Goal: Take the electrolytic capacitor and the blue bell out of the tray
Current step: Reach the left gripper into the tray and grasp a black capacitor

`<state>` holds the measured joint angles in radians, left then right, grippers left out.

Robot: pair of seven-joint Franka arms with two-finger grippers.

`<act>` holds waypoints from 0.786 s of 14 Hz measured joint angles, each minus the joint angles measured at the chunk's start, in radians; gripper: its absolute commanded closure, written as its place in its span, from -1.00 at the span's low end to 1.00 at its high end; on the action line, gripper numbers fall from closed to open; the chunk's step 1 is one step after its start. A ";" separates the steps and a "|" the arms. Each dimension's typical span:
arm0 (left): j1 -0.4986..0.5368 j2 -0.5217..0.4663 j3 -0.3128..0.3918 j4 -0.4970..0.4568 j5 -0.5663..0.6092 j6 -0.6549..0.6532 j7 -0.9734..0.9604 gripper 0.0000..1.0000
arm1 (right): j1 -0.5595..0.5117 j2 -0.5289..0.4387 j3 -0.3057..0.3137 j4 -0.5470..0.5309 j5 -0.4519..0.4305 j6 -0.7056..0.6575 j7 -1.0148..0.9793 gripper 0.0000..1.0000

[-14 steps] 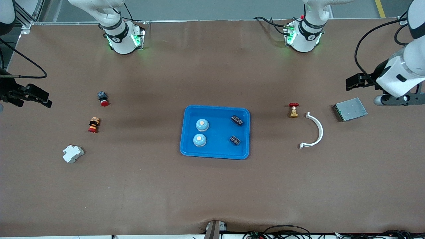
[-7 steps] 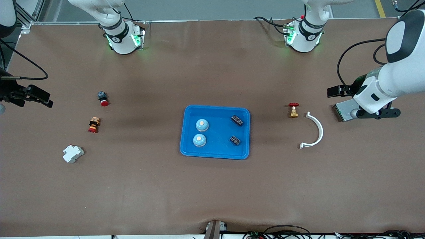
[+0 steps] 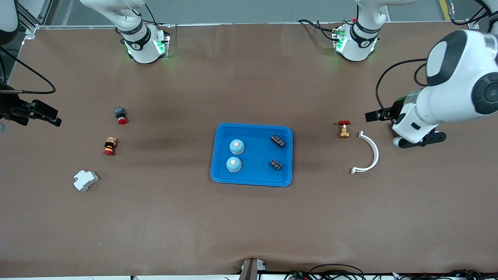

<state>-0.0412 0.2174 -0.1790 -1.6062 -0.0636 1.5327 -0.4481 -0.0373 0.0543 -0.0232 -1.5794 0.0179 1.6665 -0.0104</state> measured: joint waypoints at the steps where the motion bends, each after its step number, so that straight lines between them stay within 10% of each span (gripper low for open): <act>1: -0.025 0.015 0.000 0.000 0.000 0.032 -0.089 -1.00 | 0.001 0.000 0.001 0.000 0.000 0.001 0.000 -1.00; 11: -0.214 0.202 -0.005 0.092 -0.001 0.244 -0.677 -1.00 | 0.001 -0.017 0.002 0.000 0.000 0.008 0.000 -1.00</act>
<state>-0.2555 0.4195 -0.1835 -1.5145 -0.0646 1.7769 -1.1248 -0.0360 0.0372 -0.0213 -1.5797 0.0181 1.6742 -0.0104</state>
